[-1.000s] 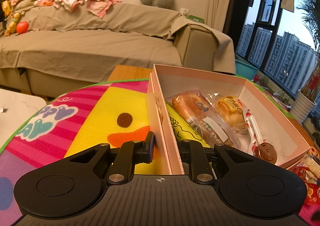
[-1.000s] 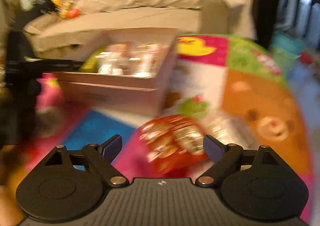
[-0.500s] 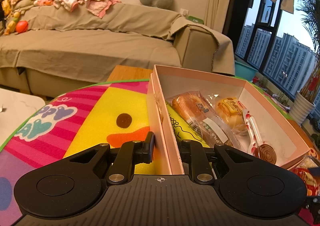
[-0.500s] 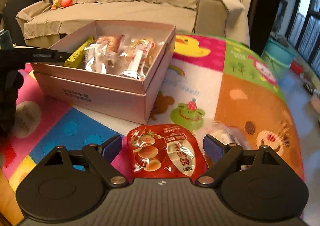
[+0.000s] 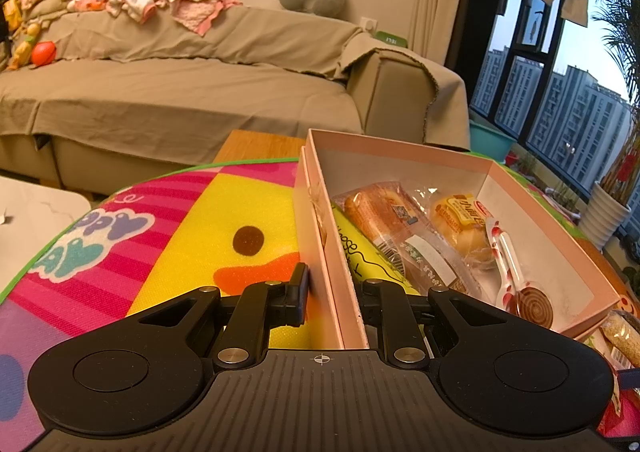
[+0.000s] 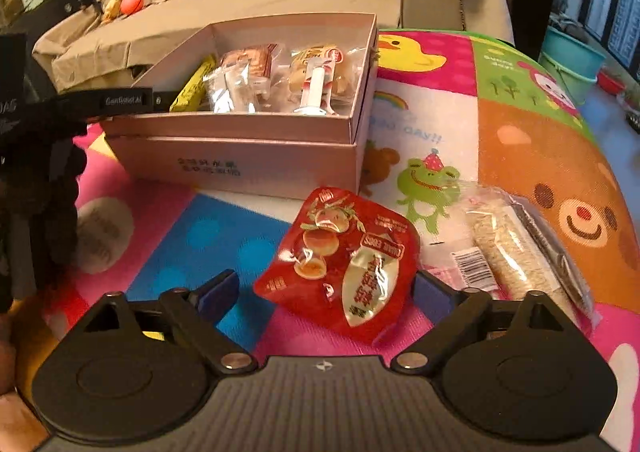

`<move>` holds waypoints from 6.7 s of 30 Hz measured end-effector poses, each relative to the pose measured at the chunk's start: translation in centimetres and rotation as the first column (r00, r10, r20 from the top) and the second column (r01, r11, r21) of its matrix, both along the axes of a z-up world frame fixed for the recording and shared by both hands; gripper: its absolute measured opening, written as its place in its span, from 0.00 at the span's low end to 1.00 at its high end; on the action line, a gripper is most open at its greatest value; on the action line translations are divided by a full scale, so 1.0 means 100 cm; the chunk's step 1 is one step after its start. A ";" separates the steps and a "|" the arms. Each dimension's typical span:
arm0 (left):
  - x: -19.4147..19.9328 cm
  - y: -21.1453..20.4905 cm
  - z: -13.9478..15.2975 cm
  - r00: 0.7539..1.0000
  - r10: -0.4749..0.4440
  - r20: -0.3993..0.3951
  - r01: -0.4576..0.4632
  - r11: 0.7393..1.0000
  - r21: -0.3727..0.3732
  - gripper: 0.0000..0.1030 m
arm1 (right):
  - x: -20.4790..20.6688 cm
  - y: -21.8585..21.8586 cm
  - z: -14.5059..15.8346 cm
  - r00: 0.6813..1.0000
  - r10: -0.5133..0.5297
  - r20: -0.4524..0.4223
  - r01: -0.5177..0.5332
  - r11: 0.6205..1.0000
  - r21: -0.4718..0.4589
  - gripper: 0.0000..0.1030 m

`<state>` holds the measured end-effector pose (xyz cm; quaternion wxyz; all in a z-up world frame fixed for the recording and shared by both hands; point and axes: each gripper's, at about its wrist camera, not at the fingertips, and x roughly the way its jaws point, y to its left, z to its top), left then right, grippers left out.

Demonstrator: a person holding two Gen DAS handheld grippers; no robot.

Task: Organize objects
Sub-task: 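Grasp the red quail-egg packet and lift it toward the box, then release the red packet into the pink box and move to the clear stick packet, then grasp the clear stick packet with the right gripper, then carry the clear stick packet into the pink box and release it, then move the right gripper to the grain bar packet and grasp it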

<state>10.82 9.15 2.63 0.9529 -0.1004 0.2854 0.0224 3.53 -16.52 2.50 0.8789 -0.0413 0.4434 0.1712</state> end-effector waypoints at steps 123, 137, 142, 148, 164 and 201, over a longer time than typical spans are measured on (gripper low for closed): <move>-0.002 0.002 -0.005 0.999 -0.002 0.034 0.001 1.000 0.023 0.17 | -0.039 -0.023 0.009 0.995 -0.088 0.040 0.091 0.993 -0.079 0.35; -0.002 0.002 -0.005 0.999 -0.001 0.033 0.001 1.000 0.023 0.17 | -0.035 0.022 0.158 0.944 0.043 0.328 -0.056 0.998 0.030 0.35; -0.002 0.002 -0.005 0.999 -0.001 0.033 0.000 1.000 0.023 0.17 | 0.002 0.052 0.174 0.938 0.047 0.343 -0.093 0.988 0.120 0.35; -0.002 0.002 -0.005 0.999 -0.001 0.033 0.000 1.000 0.024 0.17 | 0.049 0.083 0.139 0.971 0.052 0.234 -0.084 0.988 0.126 0.35; -0.002 0.002 -0.005 0.999 -0.001 0.033 0.000 1.000 0.023 0.17 | 0.064 0.070 0.104 0.983 -0.018 0.185 -0.006 0.991 0.130 0.42; -0.002 0.002 -0.005 0.999 0.003 0.040 -0.004 0.999 0.031 0.17 | -0.019 -0.049 0.020 0.964 -0.223 0.145 0.224 0.975 0.011 0.64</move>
